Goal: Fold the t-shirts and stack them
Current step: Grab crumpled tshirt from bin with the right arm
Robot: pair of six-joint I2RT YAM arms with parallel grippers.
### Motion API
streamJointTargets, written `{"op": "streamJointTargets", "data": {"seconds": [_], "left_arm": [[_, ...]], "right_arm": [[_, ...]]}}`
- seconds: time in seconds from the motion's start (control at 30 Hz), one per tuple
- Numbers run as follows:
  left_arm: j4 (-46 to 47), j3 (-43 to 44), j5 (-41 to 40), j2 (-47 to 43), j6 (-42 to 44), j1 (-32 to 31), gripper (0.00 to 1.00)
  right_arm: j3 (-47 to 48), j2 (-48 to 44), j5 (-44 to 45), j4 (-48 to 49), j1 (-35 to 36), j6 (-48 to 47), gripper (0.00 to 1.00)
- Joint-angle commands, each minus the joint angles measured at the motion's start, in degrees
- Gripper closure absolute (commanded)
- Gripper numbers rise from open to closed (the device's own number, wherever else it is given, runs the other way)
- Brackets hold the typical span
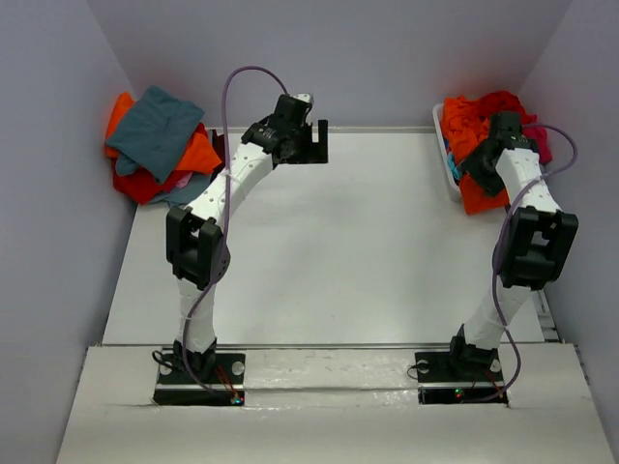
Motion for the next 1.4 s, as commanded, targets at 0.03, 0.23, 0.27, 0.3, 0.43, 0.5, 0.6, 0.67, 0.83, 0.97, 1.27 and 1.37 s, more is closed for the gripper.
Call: {"op": "streamJointTargets", "data": {"seconds": [0.03, 0.23, 0.27, 0.3, 0.43, 0.5, 0.6, 0.67, 0.83, 0.97, 1.27, 1.37], "left_arm": [[0.29, 1.48, 0.77, -1.73, -0.13, 0.19, 0.01], [0.38, 0.86, 0.68, -2.17, -0.21, 0.19, 0.01], [0.55, 0.78, 0.68, -2.25, -0.21, 0.19, 0.01], [0.56, 0.77, 0.68, -2.17, -0.21, 0.19, 0.01], [0.56, 0.69, 0.94, -2.34, -0.39, 0.19, 0.01], [0.64, 0.51, 1.03, -2.52, -0.39, 0.19, 0.01], [0.73, 0.25, 1.47, -2.61, -0.56, 0.19, 0.01], [0.99, -0.01, 1.73, -2.69, -0.65, 0.19, 0.01], [1.61, -1.42, 2.0, -3.31, -1.0, 0.19, 0.01], [1.79, -2.12, 2.08, -3.75, -1.09, 0.19, 0.01], [1.7, -2.74, 0.41, -3.57, -1.18, -1.74, 0.01], [1.52, -2.48, 0.24, -3.31, -1.18, -2.36, 0.01]], "right_arm": [[1.58, 2.53, 1.37, 3.21, -0.88, 1.13, 0.27], [2.98, 3.41, 0.85, 3.21, -2.02, 0.87, 0.42], [3.25, 3.33, 0.84, 3.03, -2.02, 0.87, 0.46], [3.34, 3.24, 0.76, 3.03, -2.02, 0.87, 0.51], [3.16, 2.01, 0.32, 2.68, -2.02, 1.31, 0.78], [2.64, 1.22, -0.03, 2.5, -2.02, 1.4, 0.84], [1.93, 0.17, -1.43, 1.98, -2.02, 0.87, 0.93], [1.67, -0.98, -2.23, 1.63, -2.02, 0.35, 0.93], [2.8, -4.31, -4.07, 0.49, -2.02, -2.03, 0.93], [3.07, -8.52, -7.49, 0.39, -2.02, -4.39, 0.93], [5.26, -19.26, -15.76, -0.48, -0.35, -8.8, 0.93], [8.33, -21.19, -16.73, -1.8, 0.17, -10.11, 0.93]]}}
